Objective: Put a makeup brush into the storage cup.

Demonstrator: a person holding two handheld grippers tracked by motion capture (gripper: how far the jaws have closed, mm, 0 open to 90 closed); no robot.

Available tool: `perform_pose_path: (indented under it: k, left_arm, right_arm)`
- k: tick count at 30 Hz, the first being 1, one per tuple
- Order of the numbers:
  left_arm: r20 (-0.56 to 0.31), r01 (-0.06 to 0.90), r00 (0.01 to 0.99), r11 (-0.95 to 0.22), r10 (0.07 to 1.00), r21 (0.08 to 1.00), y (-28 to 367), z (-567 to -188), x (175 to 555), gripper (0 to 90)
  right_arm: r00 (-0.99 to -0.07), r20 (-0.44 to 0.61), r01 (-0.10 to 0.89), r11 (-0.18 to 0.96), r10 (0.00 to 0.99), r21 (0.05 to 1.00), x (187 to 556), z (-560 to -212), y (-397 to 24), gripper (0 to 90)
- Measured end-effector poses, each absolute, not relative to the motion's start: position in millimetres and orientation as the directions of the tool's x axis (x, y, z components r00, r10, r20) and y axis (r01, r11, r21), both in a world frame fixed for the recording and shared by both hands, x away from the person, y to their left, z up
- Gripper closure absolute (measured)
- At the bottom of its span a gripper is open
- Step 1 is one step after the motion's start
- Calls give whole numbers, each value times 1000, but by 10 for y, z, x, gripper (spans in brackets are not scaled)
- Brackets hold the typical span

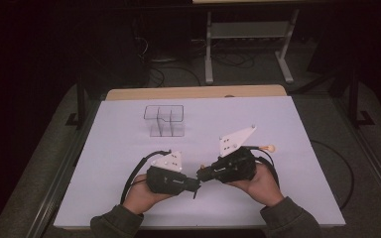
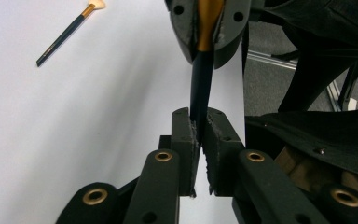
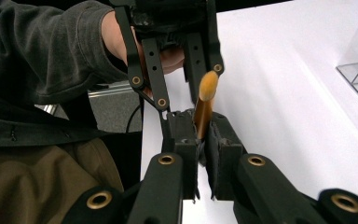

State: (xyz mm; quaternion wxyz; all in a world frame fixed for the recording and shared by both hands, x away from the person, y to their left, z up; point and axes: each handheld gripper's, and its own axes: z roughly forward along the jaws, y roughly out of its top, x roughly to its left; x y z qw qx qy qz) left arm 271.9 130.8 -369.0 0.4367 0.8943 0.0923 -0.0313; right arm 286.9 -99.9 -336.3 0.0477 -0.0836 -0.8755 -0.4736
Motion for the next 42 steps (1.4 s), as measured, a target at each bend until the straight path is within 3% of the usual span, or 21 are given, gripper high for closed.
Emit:
perform_pose_path:
  k: [7,13,25,42]
  left_arm:
    - [-143,203,979,-578,147,791,1326,-3689,2727,841]
    - [-163,229,973,-550,166,803,1357,-3685,2741,841]
    - [-165,232,972,-548,170,804,1351,-3708,2743,839]
    - [-143,257,960,-563,239,785,1500,-3730,2742,732]
  right_arm:
    - [-979,168,203,489,116,848,2844,-3402,-1014,817]
    - [-977,144,199,442,156,875,2817,-3468,-1002,735]
    - [-977,160,207,426,144,881,2826,-3475,-968,825]
    - [-973,157,223,527,168,820,2951,-3382,-986,828]
